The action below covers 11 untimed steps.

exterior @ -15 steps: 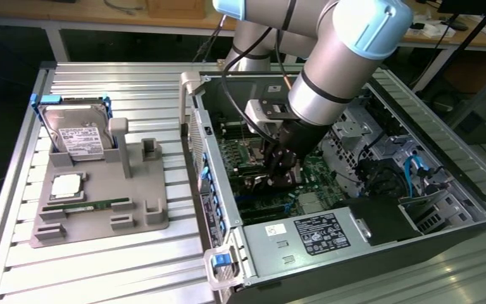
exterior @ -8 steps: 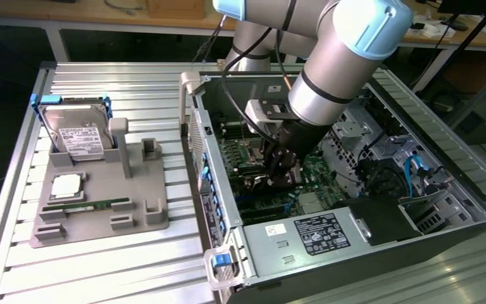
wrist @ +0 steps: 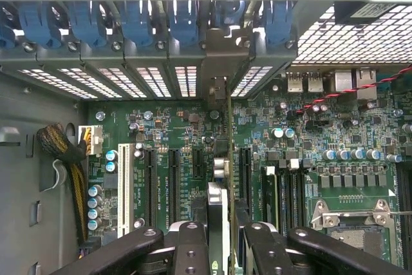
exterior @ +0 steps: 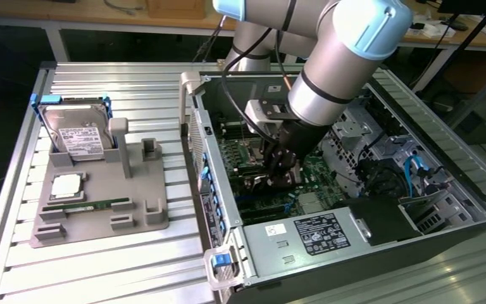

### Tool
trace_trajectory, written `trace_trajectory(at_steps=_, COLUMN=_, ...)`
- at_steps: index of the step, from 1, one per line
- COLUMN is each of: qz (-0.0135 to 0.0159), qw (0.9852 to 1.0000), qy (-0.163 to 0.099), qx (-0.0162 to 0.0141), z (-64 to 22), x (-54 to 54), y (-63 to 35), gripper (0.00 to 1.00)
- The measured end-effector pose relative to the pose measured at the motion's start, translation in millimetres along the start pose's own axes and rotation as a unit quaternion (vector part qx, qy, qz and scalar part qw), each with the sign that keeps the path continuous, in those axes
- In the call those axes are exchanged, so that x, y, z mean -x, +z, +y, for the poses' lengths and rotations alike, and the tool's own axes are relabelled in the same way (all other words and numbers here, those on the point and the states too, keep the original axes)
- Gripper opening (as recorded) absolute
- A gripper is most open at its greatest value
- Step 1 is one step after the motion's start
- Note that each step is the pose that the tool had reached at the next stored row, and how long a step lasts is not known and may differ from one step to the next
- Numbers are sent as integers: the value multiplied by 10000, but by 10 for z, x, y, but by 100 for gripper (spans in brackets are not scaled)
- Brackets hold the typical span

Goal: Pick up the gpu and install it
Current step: 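Insert the gpu into the slot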

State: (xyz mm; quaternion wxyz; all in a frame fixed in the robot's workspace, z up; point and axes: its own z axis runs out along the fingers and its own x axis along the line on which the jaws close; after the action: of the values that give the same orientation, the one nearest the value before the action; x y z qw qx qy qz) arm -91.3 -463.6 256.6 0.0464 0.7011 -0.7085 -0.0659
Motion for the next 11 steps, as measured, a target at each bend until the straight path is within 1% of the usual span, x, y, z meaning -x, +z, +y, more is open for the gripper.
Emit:
trace_trajectory(at_steps=7, qz=-2, qw=10000, qy=-1, qx=-2, z=-2, x=0, y=10, gripper=27)
trace_trajectory(at_steps=8, qz=-14, qw=10000, qy=-3, qx=-8, z=-5, x=3, y=20, gripper=27)
trace_trajectory(at_steps=11, qz=-4, qw=10000, qy=-1, qx=-2, z=-2, x=1, y=11, gripper=27)
